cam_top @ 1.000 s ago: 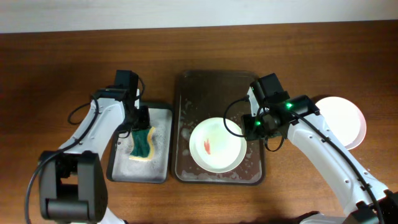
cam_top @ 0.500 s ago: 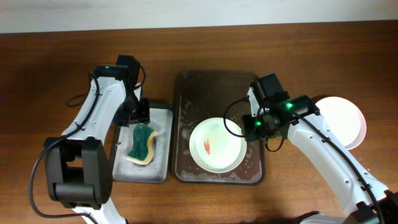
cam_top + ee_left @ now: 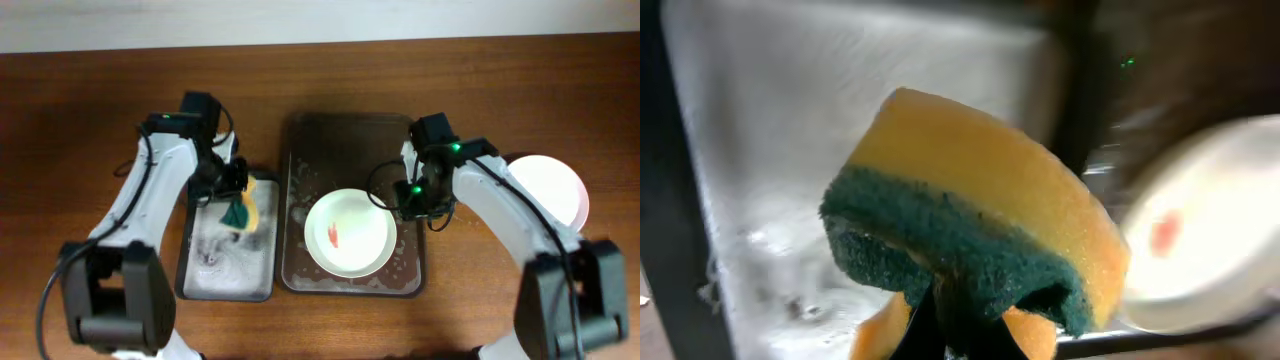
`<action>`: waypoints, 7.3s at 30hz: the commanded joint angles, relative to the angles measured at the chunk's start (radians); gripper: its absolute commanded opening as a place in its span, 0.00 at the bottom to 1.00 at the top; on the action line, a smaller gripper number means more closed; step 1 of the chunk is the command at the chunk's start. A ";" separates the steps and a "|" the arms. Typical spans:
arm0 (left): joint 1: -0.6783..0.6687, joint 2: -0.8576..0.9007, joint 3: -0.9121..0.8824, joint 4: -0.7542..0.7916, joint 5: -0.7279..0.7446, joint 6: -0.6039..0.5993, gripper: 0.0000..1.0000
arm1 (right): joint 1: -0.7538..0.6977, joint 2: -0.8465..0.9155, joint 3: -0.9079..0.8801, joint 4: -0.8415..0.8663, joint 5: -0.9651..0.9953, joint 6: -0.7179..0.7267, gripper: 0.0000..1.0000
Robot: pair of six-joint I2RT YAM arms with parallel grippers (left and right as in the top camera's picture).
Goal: Clean dirty plates on tray and stack at the side
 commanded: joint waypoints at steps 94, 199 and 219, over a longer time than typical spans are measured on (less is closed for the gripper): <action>0.042 -0.267 0.058 -0.124 -0.087 -0.047 0.99 | 0.961 -0.362 -0.002 -0.192 1.595 0.320 0.04; 0.042 -0.267 0.058 -0.124 -0.088 -0.047 0.99 | -0.156 -1.614 -0.734 0.298 0.098 -0.126 0.99; 0.040 -0.293 0.052 -0.125 -0.104 -0.047 0.99 | -0.153 -1.731 -1.176 0.898 0.101 -0.126 0.99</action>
